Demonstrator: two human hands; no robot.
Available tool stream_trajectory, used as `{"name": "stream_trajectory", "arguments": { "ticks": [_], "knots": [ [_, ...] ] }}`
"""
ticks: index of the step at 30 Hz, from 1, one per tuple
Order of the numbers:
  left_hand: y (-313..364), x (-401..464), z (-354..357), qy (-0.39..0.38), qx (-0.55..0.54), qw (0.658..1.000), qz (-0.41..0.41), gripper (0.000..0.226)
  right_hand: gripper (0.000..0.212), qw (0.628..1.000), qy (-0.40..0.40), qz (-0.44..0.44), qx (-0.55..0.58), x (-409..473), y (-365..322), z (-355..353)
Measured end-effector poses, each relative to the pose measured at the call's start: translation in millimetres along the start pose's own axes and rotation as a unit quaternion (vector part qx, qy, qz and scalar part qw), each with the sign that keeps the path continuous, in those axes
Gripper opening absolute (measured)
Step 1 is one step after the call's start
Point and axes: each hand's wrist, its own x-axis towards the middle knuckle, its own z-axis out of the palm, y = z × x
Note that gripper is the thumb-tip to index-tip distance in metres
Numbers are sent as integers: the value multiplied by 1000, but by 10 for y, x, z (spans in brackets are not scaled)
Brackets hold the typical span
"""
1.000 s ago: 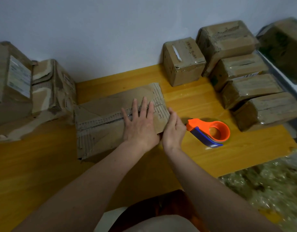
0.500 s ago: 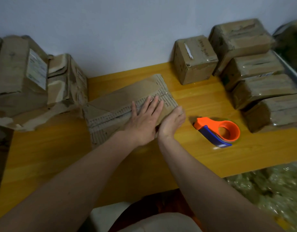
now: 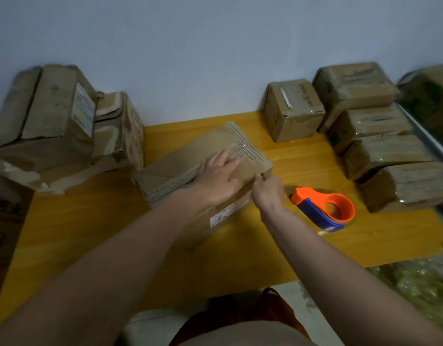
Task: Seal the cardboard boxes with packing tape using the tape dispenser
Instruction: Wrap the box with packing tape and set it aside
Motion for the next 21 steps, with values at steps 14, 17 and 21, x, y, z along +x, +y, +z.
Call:
{"name": "stream_trajectory", "arguments": {
  "ticks": [14,17,21],
  "knots": [
    [-636,-604,-162,26,19,964,-263,79,39,975,-195,-93,51,32,-329,-117],
    [-433,-779,-12,15,-114,967,-227,71,44,967,-216,-136,32,157,-465,-251],
    [-175,-923,159,38,-110,970,-214,79,53,939,-241,-131,-207,274,-340,-475]
  ]
}}
